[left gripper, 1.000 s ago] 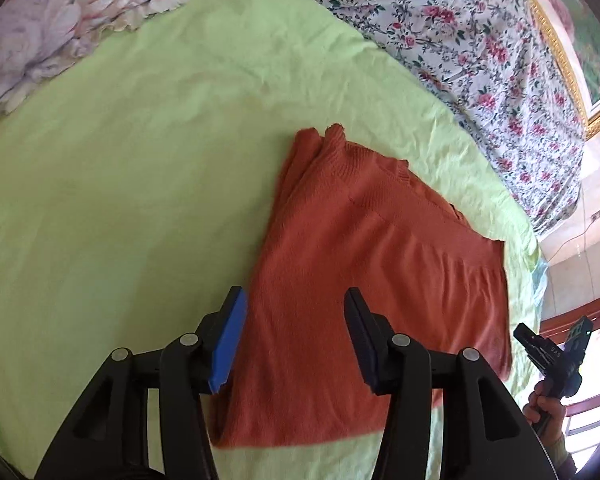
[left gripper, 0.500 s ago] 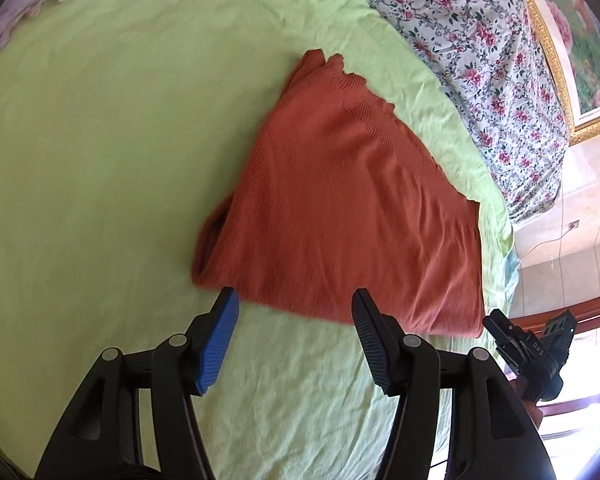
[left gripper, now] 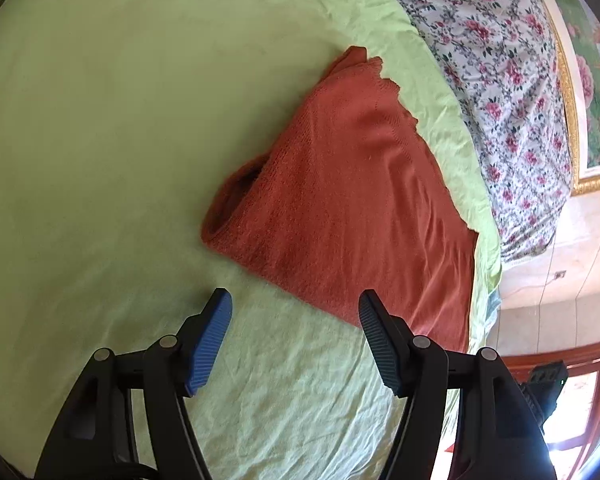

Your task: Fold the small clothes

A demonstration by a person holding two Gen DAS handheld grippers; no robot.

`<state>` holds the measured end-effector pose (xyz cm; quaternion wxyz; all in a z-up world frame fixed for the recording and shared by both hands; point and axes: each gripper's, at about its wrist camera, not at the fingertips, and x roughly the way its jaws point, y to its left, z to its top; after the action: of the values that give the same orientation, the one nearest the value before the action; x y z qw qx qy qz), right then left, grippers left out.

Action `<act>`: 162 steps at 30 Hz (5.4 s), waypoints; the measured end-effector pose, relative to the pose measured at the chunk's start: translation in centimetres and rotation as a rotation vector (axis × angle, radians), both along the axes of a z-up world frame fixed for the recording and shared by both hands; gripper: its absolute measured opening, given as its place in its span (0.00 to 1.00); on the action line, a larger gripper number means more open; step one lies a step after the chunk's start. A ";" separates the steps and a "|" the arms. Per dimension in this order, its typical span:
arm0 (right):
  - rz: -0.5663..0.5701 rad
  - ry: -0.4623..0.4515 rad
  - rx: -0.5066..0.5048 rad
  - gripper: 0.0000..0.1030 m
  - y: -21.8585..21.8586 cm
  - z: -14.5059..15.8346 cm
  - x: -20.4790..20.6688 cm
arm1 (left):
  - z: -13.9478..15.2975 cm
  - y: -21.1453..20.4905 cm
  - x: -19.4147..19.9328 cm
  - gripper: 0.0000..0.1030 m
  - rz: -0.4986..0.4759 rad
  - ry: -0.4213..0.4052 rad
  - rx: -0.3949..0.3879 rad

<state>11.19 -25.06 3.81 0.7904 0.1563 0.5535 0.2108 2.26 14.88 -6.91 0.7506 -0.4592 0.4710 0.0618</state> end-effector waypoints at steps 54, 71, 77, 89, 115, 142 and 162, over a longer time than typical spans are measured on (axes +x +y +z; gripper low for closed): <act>0.254 0.245 0.248 0.44 8.0 -8.9 21.2 | 3.7 -22.1 16.3 0.10 -0.572 -0.229 0.398; 0.278 0.058 0.113 0.13 0.7 -3.4 23.7 | 6.7 -31.2 19.3 0.11 -0.762 -0.358 0.306; 0.202 0.058 0.128 0.13 -3.9 -5.4 24.7 | 5.0 -35.0 22.2 0.12 -0.824 -0.351 0.310; 0.113 0.089 0.089 0.28 -6.4 -6.7 24.5 | 3.2 -36.0 23.6 0.37 -0.887 -0.304 0.243; 0.075 0.101 0.064 0.34 -6.1 -7.1 19.8 | 0.8 -16.9 22.3 0.70 -0.424 -0.052 0.042; -0.002 0.042 -0.047 0.65 -10.3 -6.7 17.6 | -0.8 -19.9 25.1 0.70 -0.459 -0.006 0.049; 0.064 0.139 0.229 0.19 -6.3 -5.7 15.1 | 3.8 -17.3 22.5 0.22 -0.471 -0.153 -0.008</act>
<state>26.24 -31.38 -1.92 0.7200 0.2418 0.5841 0.2864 24.78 -2.41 -3.10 0.7761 -0.3429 0.5071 -0.1518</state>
